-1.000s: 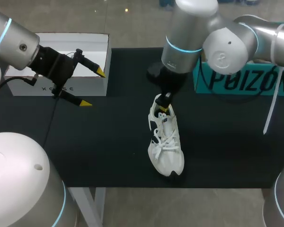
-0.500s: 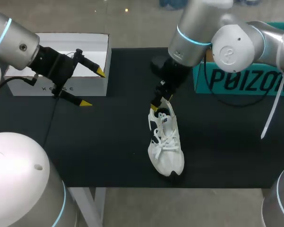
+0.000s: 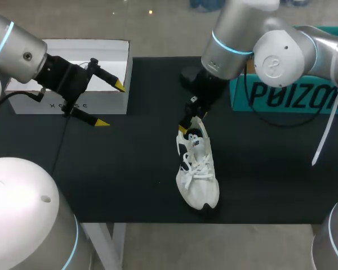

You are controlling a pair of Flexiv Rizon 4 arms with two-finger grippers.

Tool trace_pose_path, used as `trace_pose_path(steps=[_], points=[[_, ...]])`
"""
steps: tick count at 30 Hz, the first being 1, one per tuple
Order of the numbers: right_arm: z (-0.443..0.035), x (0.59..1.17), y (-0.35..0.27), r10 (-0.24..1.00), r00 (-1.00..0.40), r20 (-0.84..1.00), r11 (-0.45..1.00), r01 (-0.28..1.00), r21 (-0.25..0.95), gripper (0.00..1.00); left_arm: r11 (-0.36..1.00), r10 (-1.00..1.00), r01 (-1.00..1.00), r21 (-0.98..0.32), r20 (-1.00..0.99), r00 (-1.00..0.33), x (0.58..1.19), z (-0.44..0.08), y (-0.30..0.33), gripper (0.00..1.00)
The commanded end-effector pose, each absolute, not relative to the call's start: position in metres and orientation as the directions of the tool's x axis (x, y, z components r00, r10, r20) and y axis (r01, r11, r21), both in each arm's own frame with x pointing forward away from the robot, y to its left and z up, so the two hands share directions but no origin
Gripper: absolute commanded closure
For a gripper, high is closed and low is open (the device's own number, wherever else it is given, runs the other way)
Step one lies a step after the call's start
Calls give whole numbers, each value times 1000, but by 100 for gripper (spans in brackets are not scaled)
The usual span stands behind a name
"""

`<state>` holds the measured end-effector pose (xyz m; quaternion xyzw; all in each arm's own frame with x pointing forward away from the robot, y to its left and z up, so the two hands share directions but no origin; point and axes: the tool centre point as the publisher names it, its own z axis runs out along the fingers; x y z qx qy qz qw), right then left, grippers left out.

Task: Take the shoe out of the shoebox, open the shoe tongue, remove and reinsert the insole, then place the shoe into the shoebox

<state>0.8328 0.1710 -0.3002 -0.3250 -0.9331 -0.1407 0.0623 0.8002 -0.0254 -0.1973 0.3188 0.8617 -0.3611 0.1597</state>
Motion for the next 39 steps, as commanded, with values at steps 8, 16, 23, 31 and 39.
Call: trace_pose_path(steps=[8,16,23,31,39], points=[[-300,835,170,566,-804,181,771,594,229,0,539,436,664,-518,-503,-746,800,-197,-25,0],[-291,847,160,374,-927,-25,911,362,199,0,539,436,664,-518,-503,-746,800,-197,-25,0],[-297,861,151,284,-956,-73,943,265,200,0,539,436,664,-518,-503,-746,800,-197,-25,0],[-311,879,154,170,-984,-58,974,159,161,0,539,436,664,-518,-503,-746,800,-197,-25,0],[-321,896,156,137,-990,-39,980,130,154,0,539,436,664,-518,-503,-746,800,-197,-25,0]])
